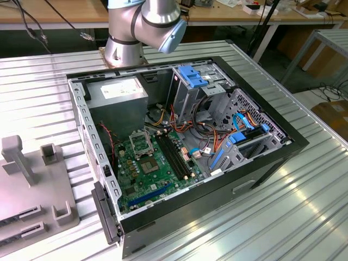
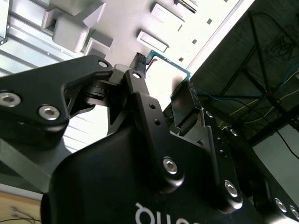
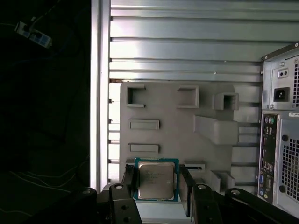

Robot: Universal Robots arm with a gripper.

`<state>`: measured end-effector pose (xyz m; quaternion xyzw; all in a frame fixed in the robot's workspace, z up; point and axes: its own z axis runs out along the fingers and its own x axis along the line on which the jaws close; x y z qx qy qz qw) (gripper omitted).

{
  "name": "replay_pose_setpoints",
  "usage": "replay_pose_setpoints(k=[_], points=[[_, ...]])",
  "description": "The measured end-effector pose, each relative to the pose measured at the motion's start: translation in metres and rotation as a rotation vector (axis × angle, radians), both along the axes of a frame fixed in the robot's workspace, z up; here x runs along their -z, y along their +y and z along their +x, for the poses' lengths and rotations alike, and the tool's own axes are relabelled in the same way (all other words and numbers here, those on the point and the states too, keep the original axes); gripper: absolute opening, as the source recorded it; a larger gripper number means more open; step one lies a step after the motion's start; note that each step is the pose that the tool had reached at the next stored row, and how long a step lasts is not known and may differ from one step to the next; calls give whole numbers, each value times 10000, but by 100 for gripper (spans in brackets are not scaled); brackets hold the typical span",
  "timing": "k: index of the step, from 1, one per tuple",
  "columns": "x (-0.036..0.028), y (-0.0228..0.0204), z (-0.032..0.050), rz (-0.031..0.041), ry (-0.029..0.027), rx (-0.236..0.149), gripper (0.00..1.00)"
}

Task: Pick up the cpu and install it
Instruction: 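Reach for the cpu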

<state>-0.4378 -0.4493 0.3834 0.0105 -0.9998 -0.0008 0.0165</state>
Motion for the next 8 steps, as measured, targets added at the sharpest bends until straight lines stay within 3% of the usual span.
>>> replay_pose_setpoints(k=[8], points=[[0,0,85,-1,0,0,47]])
